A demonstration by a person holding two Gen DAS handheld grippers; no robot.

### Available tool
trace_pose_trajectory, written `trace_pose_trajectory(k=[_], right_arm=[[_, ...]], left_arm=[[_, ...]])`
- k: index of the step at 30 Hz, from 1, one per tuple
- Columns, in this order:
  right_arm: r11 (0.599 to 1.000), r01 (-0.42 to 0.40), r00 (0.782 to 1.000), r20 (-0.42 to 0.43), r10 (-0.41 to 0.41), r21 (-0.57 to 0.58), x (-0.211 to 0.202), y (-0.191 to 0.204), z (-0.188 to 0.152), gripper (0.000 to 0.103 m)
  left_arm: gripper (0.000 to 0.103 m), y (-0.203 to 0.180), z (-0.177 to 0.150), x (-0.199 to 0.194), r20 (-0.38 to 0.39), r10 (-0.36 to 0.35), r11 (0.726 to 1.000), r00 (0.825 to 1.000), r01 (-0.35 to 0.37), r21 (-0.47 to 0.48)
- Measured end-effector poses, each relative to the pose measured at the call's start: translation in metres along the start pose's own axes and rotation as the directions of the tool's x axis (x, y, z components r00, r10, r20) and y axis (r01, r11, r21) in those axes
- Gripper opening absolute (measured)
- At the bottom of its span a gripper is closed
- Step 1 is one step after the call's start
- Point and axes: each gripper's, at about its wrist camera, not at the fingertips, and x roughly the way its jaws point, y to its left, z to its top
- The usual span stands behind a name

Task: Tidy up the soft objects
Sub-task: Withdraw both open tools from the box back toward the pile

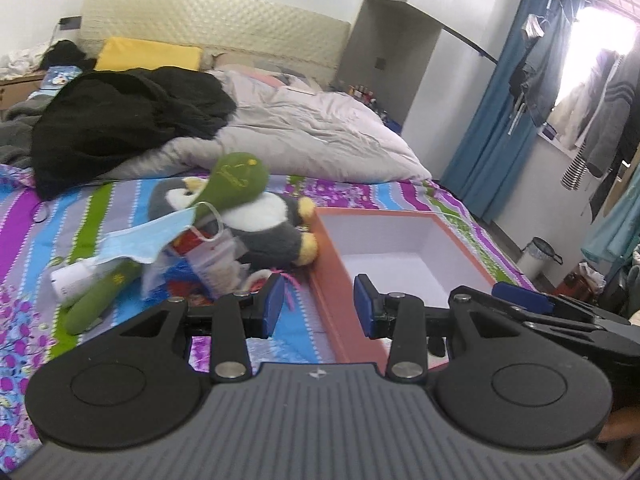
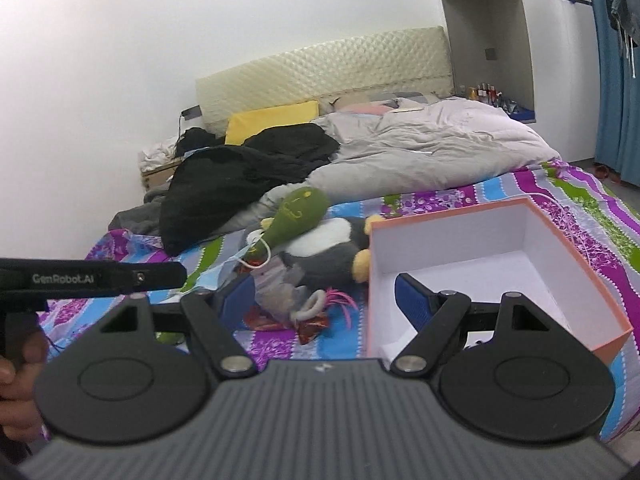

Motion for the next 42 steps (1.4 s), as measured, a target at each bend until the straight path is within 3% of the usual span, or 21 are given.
trace_pose_trajectory(k=[22, 33, 42], right_arm=[[0.999, -0.001, 0.997, -0.077, -0.002, -0.039, -0.005, 0.039, -0.065, 0.079], [0.999, -0.008, 0.988, -0.153, 0.0, -0.047, 0.0, 0.043, -0.098, 0.079], [0.999, -0.008, 0.984, -0.179, -0.002, -0.052, 0.025, 0.046, -0.107, 0.079]], left_arm=[[0.044, 0.041, -0.063, -0.023, -0.016, 0.096, 0.99, 0.995, -0.097, -0.107], [0.044, 0.052, -0.092, -0.013, -0.079, 0.102, 0.984, 0.992, -0.112, -0.139], [0.044, 0.076, -0.094, 0.014, -0.121, 0.128, 0.978, 0.984, -0.145, -0.147]])
